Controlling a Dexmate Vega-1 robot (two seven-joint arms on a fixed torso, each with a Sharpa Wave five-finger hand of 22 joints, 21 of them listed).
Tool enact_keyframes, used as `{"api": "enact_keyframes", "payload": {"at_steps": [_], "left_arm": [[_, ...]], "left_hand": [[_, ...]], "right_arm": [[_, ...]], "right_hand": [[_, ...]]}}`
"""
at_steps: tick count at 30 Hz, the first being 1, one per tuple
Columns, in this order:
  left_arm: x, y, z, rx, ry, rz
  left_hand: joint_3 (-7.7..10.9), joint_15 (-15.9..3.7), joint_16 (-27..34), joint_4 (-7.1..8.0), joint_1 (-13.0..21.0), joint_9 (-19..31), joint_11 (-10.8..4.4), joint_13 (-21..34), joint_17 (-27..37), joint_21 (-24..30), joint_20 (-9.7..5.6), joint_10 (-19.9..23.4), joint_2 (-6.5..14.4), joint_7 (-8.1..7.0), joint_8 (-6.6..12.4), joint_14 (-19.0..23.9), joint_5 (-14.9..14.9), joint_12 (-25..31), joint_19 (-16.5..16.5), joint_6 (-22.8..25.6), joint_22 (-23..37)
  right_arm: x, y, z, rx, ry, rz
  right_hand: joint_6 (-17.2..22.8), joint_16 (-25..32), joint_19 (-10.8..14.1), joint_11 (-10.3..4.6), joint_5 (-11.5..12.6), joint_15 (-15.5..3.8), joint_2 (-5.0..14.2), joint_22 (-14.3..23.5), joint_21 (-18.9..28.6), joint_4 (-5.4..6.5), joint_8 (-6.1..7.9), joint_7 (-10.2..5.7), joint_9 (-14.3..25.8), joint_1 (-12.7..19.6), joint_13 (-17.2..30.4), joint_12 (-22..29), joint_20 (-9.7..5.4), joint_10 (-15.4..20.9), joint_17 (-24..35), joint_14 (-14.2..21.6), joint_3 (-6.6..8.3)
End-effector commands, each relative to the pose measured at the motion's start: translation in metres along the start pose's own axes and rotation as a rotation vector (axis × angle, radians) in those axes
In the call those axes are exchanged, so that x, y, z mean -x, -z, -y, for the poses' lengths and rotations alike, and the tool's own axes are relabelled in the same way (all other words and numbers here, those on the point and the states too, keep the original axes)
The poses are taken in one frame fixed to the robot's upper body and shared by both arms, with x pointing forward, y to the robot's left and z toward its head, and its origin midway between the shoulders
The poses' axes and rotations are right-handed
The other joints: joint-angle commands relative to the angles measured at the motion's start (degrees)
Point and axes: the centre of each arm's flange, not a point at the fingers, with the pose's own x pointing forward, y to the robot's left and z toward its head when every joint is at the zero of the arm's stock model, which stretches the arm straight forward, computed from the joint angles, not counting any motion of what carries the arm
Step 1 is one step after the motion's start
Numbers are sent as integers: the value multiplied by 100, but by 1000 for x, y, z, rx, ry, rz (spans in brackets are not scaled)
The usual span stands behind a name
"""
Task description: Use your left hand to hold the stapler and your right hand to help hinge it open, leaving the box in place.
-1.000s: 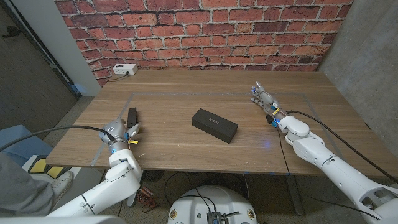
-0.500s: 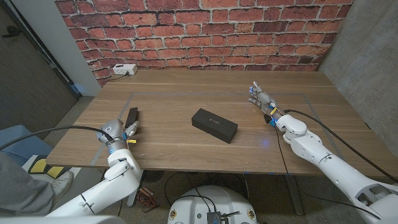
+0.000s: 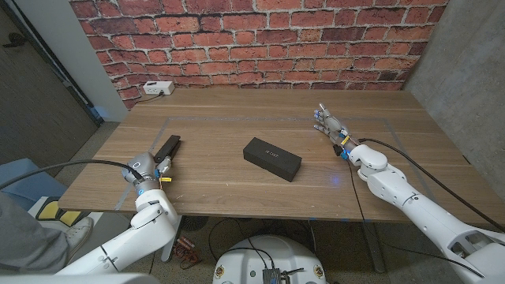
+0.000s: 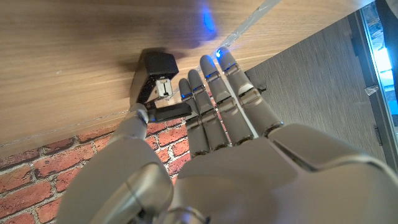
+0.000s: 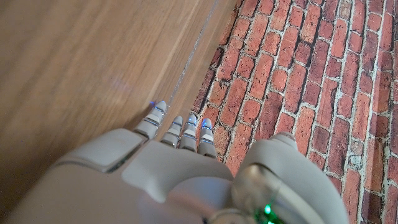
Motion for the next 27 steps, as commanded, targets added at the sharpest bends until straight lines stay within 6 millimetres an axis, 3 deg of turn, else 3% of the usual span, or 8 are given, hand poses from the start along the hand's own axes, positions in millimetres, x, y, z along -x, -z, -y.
{"api": "enact_keyframes", "payload": {"at_steps": [1, 16, 17, 18, 21, 23, 24, 27], "left_arm": [[-2, -3, 3, 14, -18, 55], [5, -3, -3, 63, -108, 93], [7, -3, -3, 84, -131, 105], [9, -1, -4, 111, -162, 112], [12, -1, -6, 131, -199, 118], [13, -1, -6, 138, -211, 116], [14, -1, -7, 136, -209, 111], [15, -2, -7, 156, -220, 104]], "left_hand": [[279, -522, 8, 22, 315, 43, -126, 50, 42, 73, -48, 191, 618, -130, 52, 154, 15, 52, -31, 200, 34], [459, -504, 31, 310, 346, 136, -134, 97, 99, 152, -113, 256, 722, -189, 72, 233, -80, 54, -21, 219, 71], [469, -497, 28, 375, 324, 163, -134, 105, 105, 165, -113, 260, 715, -216, 94, 234, -105, 51, -23, 253, 77], [505, -499, 25, 594, 252, 276, -149, 134, 123, 219, -112, 266, 720, -185, 206, 241, -151, 42, -6, 433, 96], [594, -503, 73, 863, 209, 566, -124, 202, 164, 337, -127, 380, 697, -303, 392, 346, -148, 56, 79, 420, 128], [631, -505, 82, 937, 208, 698, -115, 228, 175, 367, -147, 379, 701, -300, 472, 367, -141, 40, 77, 370, 139], [678, -506, 81, 1041, 203, 935, -114, 269, 186, 416, -164, 397, 687, -294, 652, 367, -130, 21, 72, 362, 157], [710, -508, 78, 1104, 203, 1125, -107, 301, 192, 452, -183, 398, 675, -319, 777, 363, -118, 1, 67, 302, 169]], "right_arm": [[1, 1, 0, -1, 7, -5], [3, 3, 2, -8, 13, -7], [3, 3, 2, -6, 11, -6], [3, 3, 2, -8, 11, -6], [4, 4, 2, -10, 12, -5], [5, 4, 3, -7, 9, -4], [5, 5, 3, -6, 9, -4], [6, 5, 3, -13, 12, -8]], "right_hand": [[45, 35, 49, 5, -30, -126, 4, 19, 40, 3, 14, -7, 10, -38, 8, 12, 10, 25, 3, -1, 39], [42, 36, 48, 4, -34, -126, 2, 19, 39, -1, 11, -9, 10, -41, 8, 8, 10, 18, 3, -2, 47], [40, 36, 48, 4, -34, -126, 5, 19, 39, -2, 10, -8, 10, -38, 8, 9, 9, 18, 3, -2, 50], [43, 35, 46, 4, -34, -127, 5, 19, 38, -3, 11, -9, 10, -37, 7, 9, 12, 19, 3, -3, 52], [44, 36, 48, 1, -35, -126, 4, 19, 38, -4, 11, -10, 10, -38, 7, 9, 10, 20, 2, -3, 53], [43, 35, 46, 2, -35, -129, 5, 19, 38, -5, 11, -11, 10, -37, 7, 9, 12, 20, 2, -3, 55], [45, 36, 47, 2, -35, -129, 5, 19, 38, -5, 11, -11, 10, -37, 7, 9, 12, 19, 2, -2, 55], [45, 35, 46, 0, -36, -127, 2, 19, 38, -5, 11, -11, 10, -40, 7, 9, 14, 19, 2, -4, 55]]}}
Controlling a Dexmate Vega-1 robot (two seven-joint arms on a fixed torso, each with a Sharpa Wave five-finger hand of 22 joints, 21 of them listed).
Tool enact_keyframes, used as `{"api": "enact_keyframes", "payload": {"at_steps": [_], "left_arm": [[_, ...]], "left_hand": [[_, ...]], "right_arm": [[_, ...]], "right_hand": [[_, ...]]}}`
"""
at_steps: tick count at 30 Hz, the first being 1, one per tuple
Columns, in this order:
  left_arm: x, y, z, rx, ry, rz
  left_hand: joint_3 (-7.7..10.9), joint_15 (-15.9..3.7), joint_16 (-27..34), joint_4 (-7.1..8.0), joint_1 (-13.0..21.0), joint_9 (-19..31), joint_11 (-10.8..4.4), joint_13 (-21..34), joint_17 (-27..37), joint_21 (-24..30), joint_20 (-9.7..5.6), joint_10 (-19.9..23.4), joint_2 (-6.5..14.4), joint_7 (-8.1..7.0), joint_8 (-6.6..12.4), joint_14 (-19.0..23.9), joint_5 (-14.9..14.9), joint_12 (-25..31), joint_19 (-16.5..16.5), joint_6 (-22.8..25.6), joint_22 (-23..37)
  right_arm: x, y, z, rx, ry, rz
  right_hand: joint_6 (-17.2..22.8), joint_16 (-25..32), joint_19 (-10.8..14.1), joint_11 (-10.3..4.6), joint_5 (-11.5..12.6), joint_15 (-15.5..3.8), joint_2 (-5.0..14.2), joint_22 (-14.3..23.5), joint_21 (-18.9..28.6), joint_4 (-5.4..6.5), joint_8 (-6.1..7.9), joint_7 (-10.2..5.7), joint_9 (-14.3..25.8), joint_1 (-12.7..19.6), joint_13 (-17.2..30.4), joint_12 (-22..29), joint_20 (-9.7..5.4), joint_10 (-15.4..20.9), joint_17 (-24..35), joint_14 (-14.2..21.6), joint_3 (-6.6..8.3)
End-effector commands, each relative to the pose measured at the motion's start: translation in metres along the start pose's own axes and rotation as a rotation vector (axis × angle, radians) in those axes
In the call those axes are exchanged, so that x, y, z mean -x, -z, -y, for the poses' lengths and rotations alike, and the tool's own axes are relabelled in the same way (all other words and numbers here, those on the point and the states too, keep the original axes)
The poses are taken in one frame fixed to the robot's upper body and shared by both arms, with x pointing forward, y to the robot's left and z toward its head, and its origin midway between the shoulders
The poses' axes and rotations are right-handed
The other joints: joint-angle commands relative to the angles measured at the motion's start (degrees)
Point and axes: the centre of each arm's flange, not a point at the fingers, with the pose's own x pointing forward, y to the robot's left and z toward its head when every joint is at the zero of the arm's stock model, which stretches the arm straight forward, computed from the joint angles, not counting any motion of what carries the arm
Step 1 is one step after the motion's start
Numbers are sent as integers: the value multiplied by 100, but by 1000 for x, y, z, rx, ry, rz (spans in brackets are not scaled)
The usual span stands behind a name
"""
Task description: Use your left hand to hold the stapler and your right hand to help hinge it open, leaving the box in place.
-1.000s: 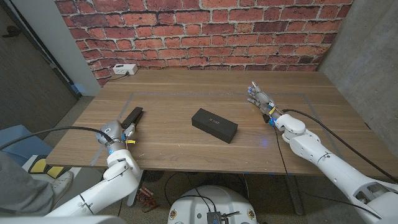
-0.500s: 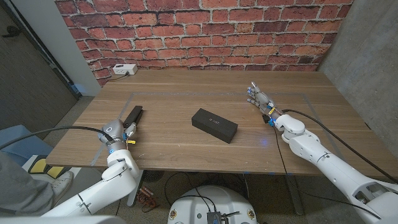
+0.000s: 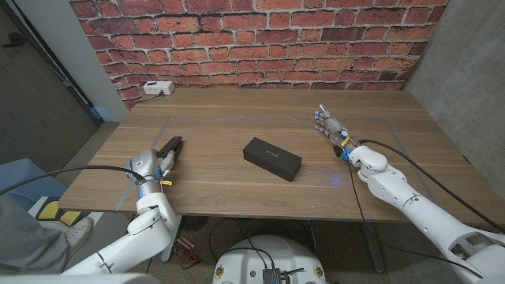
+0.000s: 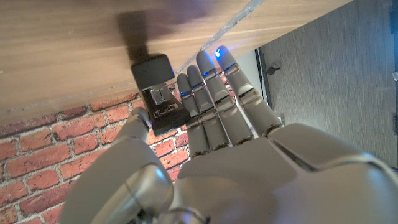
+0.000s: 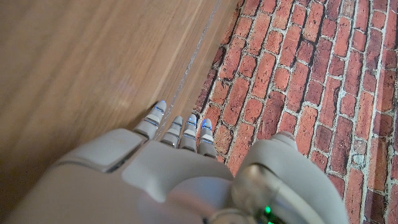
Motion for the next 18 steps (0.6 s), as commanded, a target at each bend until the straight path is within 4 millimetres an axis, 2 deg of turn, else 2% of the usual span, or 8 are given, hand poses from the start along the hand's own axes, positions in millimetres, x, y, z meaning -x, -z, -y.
{"api": "enact_keyframes", "payload": {"at_steps": [1, 3, 7, 9, 13, 18], "left_arm": [[13, 8, -1, 61, -78, -22], [13, 8, -1, 74, -80, -26], [12, 7, 0, 98, -82, -28], [12, 5, 0, 113, -83, -31], [11, 3, -1, 159, -87, -32], [13, 5, -8, 225, -106, -25]], "left_hand": [[866, -419, 51, 940, 401, 349, 16, 65, 32, 79, -63, 50, 481, -315, 262, 73, 29, -42, 39, 231, 38], [892, -420, 53, 987, 406, 533, 6, 92, 38, 112, -66, 59, 478, -331, 379, 77, 36, -57, 34, 165, 49], [939, -415, 60, 1091, 406, 1054, 13, 159, 54, 197, -73, 84, 465, -365, 737, 86, 43, -97, 6, 51, 76], [972, -414, 66, 1180, 396, 1589, 21, 223, 66, 282, -77, 104, 458, -365, 1077, 89, 44, -139, -25, -127, 99], [993, -410, 71, 1244, 377, 2082, 48, 276, 74, 359, -84, 129, 451, -336, 1418, 89, 43, -177, -58, -226, 115], [1010, -413, 92, 1279, 365, 2481, 59, 316, 82, 433, -76, 173, 453, -356, 1691, 128, 42, -199, -60, -312, 126]], "right_arm": [[3, 2, 3, -5, 0, 2], [3, 2, 3, -5, 1, 3], [4, 1, 4, -4, 1, 1], [4, 1, 5, -6, 4, 1], [6, 2, 6, -1, 4, 1], [7, 2, 8, -9, 12, 1]], "right_hand": [[46, 36, 48, -1, -36, -131, 4, 19, 38, -1, 11, -12, 10, -42, 7, 9, 9, 19, 2, -3, 12], [44, 37, 48, -2, -37, -126, 4, 19, 38, -2, 10, -15, 10, -40, 7, 7, 9, 16, 2, 0, 14], [42, 37, 48, -3, -38, -127, 2, 19, 38, -3, 9, -13, 10, -42, 7, 8, 10, 16, 2, 0, 16], [42, 38, 48, -4, -39, -130, 2, 19, 38, -3, 9, -10, 10, -43, 7, 8, 9, 17, 2, 0, 16], [39, 38, 46, -8, -40, -129, -1, 19, 37, -3, 8, -14, 10, -47, 7, 8, 14, 17, 3, 1, 16], [40, 37, 47, -9, -41, -131, -3, 19, 37, -7, 8, -16, 10, -44, 7, 6, 10, 13, 1, -1, 20]]}}
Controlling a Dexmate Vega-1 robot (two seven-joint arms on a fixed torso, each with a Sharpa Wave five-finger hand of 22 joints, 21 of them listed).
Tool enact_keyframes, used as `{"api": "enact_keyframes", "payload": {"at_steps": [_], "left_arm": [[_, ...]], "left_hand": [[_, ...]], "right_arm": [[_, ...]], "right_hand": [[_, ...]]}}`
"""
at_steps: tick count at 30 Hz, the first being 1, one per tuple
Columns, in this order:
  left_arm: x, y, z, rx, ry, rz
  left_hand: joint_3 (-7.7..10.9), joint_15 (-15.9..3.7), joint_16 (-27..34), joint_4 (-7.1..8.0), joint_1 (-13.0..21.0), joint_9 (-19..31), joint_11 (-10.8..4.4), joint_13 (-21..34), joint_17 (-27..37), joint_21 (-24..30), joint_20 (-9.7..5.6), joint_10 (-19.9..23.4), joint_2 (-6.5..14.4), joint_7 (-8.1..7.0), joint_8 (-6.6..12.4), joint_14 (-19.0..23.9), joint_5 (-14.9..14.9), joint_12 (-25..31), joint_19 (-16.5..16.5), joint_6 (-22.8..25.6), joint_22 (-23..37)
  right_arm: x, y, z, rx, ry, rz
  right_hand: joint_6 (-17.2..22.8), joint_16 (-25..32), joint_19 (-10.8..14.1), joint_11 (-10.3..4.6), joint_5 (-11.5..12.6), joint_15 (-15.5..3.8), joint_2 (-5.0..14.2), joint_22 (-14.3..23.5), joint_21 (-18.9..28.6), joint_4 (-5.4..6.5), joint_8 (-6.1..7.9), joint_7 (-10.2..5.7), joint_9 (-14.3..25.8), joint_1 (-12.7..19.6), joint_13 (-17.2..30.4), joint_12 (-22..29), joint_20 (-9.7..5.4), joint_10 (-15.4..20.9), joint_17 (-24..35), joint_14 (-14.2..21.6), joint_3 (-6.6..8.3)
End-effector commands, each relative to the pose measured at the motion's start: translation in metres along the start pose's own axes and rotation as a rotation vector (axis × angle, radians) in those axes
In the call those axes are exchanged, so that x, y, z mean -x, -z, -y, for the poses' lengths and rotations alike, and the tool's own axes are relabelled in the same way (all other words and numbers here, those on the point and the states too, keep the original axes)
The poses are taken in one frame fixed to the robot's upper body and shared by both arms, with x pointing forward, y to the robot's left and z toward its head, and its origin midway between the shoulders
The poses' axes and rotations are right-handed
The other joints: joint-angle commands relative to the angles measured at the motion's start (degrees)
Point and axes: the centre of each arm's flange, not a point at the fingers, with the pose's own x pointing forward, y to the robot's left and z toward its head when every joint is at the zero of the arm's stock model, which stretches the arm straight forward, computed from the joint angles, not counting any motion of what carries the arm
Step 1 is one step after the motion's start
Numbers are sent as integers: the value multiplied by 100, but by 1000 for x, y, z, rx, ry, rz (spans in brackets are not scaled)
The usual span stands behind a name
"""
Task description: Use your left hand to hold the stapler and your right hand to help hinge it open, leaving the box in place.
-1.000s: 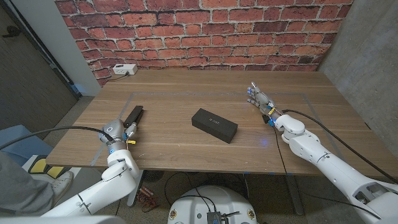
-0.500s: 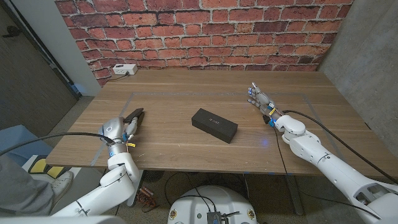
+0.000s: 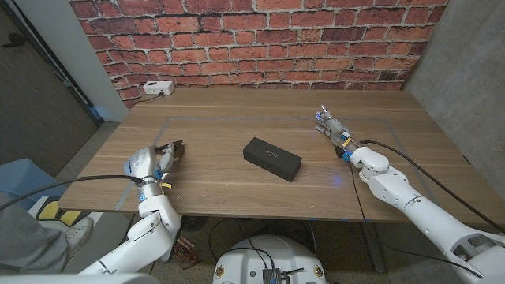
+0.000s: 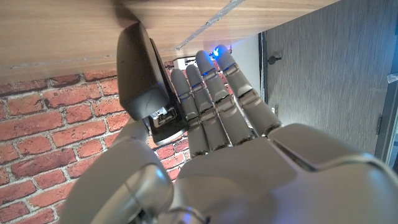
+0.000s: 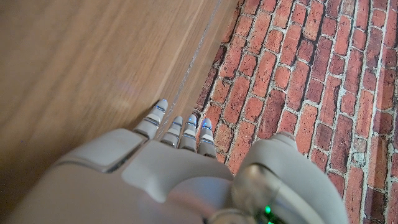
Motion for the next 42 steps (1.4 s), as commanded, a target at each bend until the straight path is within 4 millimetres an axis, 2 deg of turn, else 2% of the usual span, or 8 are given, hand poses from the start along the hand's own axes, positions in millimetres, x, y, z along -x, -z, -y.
{"api": "enact_keyframes", "payload": {"at_steps": [1, 7, 17, 31, 38, 42], "left_arm": [[2, -1, -9, 135, -32, -5], [4, -4, -16, 203, -81, 25], [6, -13, -20, 295, -128, 84], [1, -26, -15, 473, -97, 114], [-3, -36, -12, 541, -73, 145], [-1, -44, -3, 587, -62, 137]], "left_hand": [[1139, -392, 49, 1156, 362, 329, 10, 42, 30, 92, -10, 61, 454, -139, 226, 83, 27, -20, -13, -108, 21], [1154, -389, 49, 1196, 337, 879, 21, 99, 36, 188, -10, 66, 453, -180, 582, 69, 22, -67, -45, -272, 41], [1157, -380, 6, 1246, 287, 1507, -56, 160, 38, 249, 20, 5, 439, -203, 994, -57, 21, -152, -224, -456, 49], [1143, -381, -18, 1277, 237, 1821, -93, 187, 35, 281, -11, 6, 425, -259, 1234, -130, 22, -186, -314, -481, 39], [1136, -380, -17, 1286, 218, 1814, -87, 184, 36, 298, -24, 25, 422, -264, 1255, -136, 23, -196, -328, -462, 34], [1135, -380, -20, 1289, 206, 1763, -83, 180, 36, 310, -28, 41, 422, -264, 1253, -147, 23, -203, -336, -421, 31]], "right_arm": [[3, 0, 4, -2, 8, 2], [4, 1, 4, -5, 7, 1], [3, 0, 5, -2, 9, 5], [11, -5, 2, -4, 41, 14], [20, -9, -7, 0, 48, 17], [24, -13, -7, 11, 46, 21]], "right_hand": [[40, 36, 47, -7, 2, -131, -3, 19, 37, -5, 8, -13, 10, -47, 7, 7, 14, 15, 2, -3, 20], [36, 37, 47, -20, 0, -132, -5, 19, 37, -3, 6, -21, 10, -54, 6, 8, 14, 19, 2, -2, 20], [38, 36, 47, -30, -2, -134, -5, 19, 37, -5, 7, -24, 10, -56, 6, 7, 14, 18, 2, -2, 26], [35, 37, 50, -26, -5, -133, -6, 19, 38, -8, 5, -28, 10, -59, 6, 9, 16, 23, 1, 0, 33], [37, 34, 50, -36, -6, -132, -12, 19, 37, -14, 6, -32, 10, -55, 6, 12, 14, 31, -2, -4, 36], [48, 32, 49, -42, -6, -140, -14, 19, 37, -19, 11, -37, 10, -48, 6, 17, 15, 43, -4, -6, 41]]}}
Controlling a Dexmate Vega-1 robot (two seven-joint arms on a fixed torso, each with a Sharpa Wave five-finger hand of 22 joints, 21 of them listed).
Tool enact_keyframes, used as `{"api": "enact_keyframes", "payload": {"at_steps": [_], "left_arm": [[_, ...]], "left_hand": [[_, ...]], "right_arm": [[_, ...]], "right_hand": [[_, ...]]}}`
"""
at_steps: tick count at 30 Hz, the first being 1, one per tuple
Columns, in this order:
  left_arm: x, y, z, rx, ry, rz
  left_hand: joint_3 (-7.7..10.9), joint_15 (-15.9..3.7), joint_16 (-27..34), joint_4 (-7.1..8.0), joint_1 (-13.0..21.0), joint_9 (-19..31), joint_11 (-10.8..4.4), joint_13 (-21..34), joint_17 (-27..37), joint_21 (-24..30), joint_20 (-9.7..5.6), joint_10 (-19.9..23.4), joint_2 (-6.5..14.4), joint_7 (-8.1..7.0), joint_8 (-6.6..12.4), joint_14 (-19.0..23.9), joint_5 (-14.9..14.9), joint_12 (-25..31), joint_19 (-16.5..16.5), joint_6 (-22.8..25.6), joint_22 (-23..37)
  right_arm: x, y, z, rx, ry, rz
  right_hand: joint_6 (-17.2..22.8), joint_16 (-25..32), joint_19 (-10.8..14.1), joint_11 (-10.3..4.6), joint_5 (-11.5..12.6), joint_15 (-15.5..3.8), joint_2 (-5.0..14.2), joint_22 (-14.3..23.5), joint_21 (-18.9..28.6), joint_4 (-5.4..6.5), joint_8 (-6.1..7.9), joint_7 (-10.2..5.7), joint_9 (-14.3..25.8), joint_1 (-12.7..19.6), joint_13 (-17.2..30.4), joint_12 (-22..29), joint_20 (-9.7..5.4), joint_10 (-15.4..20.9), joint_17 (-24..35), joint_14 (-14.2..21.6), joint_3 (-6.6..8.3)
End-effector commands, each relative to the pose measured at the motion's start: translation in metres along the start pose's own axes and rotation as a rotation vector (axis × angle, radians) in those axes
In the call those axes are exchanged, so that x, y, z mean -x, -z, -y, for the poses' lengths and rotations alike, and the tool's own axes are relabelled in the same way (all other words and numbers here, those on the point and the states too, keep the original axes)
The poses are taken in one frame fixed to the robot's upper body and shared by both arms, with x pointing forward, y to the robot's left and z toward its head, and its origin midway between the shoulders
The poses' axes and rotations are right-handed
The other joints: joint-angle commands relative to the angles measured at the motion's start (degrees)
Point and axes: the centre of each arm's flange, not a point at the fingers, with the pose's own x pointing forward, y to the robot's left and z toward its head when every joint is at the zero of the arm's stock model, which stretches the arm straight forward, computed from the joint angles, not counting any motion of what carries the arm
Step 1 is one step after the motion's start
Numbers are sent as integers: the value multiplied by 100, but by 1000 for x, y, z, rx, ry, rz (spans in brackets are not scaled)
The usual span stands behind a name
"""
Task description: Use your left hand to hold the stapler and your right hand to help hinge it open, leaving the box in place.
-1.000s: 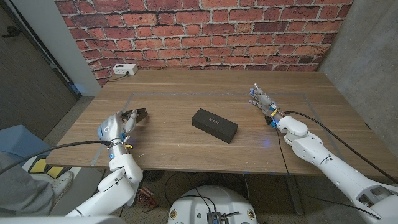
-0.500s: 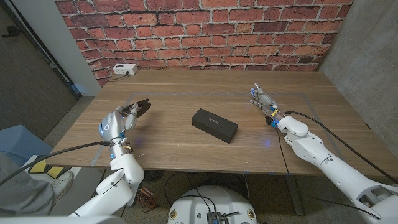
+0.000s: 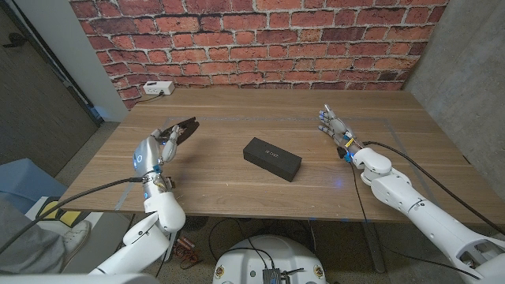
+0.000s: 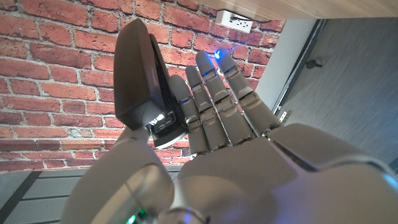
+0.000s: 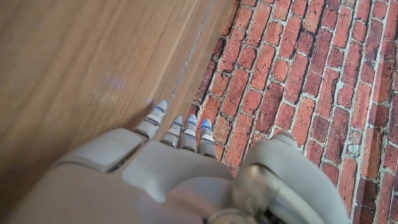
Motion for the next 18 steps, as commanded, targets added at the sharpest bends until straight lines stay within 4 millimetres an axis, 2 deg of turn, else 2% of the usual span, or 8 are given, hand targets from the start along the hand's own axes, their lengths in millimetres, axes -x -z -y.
{"api": "enact_keyframes", "payload": {"at_steps": [1, 9, 18], "left_arm": [[-1, -12, 20, 136, 23, 4], [6, -36, 39, 225, 74, 13], [10, -61, 45, 281, 94, 12]], "left_hand": [[1205, -430, -19, 1218, 273, -34, -33, 17, 10, 41, 10, 36, 352, -229, 19, -27, 23, -9, -30, -81, 5], [1202, -431, -7, 1211, 240, -191, -55, -19, 8, 98, -25, 147, 335, -231, 28, -3, 17, -18, 2, 79, -10], [1203, -429, -19, 1202, 224, -268, -44, -29, 2, 114, -25, 177, 325, -241, 21, -29, 14, -27, -12, 125, -18]], "right_arm": [[12, -8, -5, 16, 8, 8], [14, -17, 4, 33, -28, 21], [18, -20, 18, 40, -47, 35]], "right_hand": [[49, 33, 52, -24, -7, -141, 8, 19, 38, -5, 11, -37, 10, -22, 7, 24, 12, 42, -5, -4, 25], [50, 31, 47, -20, -7, -142, 6, 19, 36, -15, 11, -34, 11, -10, 8, 26, 13, 48, -8, -4, 33], [51, 29, 46, -21, -6, -142, 13, 19, 35, -25, 12, -40, 11, 6, 9, 29, 11, 56, -11, -6, 45]]}}
